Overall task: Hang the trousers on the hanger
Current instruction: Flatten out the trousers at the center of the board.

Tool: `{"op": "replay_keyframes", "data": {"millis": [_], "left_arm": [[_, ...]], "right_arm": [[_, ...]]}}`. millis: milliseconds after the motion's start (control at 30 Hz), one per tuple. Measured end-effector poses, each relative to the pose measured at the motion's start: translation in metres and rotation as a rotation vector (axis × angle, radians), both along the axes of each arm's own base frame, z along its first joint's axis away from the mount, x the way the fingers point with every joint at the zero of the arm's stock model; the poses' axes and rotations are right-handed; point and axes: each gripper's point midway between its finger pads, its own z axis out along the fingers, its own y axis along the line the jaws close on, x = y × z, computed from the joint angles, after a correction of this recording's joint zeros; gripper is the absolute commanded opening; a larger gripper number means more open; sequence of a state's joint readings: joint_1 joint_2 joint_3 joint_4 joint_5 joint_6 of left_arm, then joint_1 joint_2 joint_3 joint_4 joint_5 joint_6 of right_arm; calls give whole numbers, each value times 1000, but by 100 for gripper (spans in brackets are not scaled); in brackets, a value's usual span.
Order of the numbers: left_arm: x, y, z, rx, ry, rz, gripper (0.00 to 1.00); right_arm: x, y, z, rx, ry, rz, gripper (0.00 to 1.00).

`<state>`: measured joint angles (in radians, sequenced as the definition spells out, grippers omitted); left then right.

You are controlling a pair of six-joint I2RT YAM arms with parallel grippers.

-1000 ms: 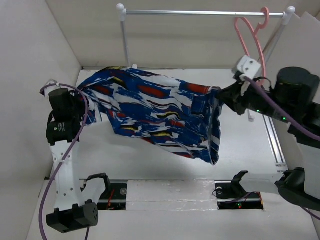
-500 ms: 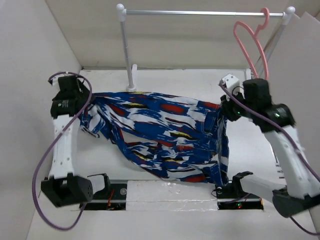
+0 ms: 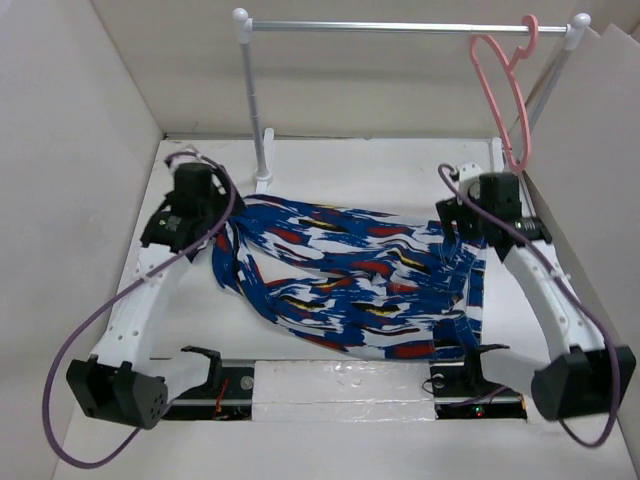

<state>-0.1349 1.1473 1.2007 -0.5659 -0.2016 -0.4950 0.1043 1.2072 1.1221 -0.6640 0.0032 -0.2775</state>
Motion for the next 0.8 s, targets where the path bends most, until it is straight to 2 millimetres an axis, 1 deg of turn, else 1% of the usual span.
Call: {"op": "replay_keyframes", "data": {"millis": [67, 100, 133, 167, 233, 300, 333, 367, 400, 467, 533, 600, 667, 733, 767, 800], "left_arm": [[-13, -40, -14, -13, 14, -110, 66], [-17, -53, -22, -19, 29, -143, 66], [-21, -62, -33, -24, 48, -170, 66], [-23, -68, -44, -31, 69, -184, 66], [-27, -71, -68, -37, 121, -191, 66], [-30, -77, -88, -38, 167, -206, 65], [-33, -82, -95, -36, 183, -220, 65], [-36, -92, -100, -33, 195, -247, 65], [-36, -106, -99, -42, 181, -278, 66], [-51, -146, -102, -33, 185, -398, 66], [-59, -172, -98, -52, 167, -470, 66], [-60, -183, -94, -77, 148, -496, 66], [-57, -187, -91, -93, 129, -496, 67], [-56, -188, -91, -97, 122, -496, 67], [-56, -187, -93, -94, 122, -493, 67], [-57, -185, -95, -89, 125, -489, 67]], "right_arm": [[-30, -1, -17, 12, 10, 3, 82], [-42, -4, -26, 18, 14, -9, 84], [-52, -10, -36, 26, 25, -26, 85], [-61, -16, -48, 41, 46, -53, 86], [-73, -34, -71, 69, 98, -129, 89], [-75, -50, -90, 111, 146, -211, 90], [-74, -56, -98, 135, 167, -242, 91], [-67, -55, -95, 156, 140, -243, 92], [-69, -67, -112, 172, 195, -296, 92], [-59, -74, -127, 263, 215, -327, 92], [-52, -79, -142, 323, 230, -353, 91], [-52, -76, -158, 372, 245, -365, 86], [-58, -70, -169, 412, 267, -378, 82], [-55, -70, -169, 437, 238, -391, 78], [-53, -71, -169, 448, 227, -398, 63], [-51, -72, -170, 457, 220, -405, 51]]}}
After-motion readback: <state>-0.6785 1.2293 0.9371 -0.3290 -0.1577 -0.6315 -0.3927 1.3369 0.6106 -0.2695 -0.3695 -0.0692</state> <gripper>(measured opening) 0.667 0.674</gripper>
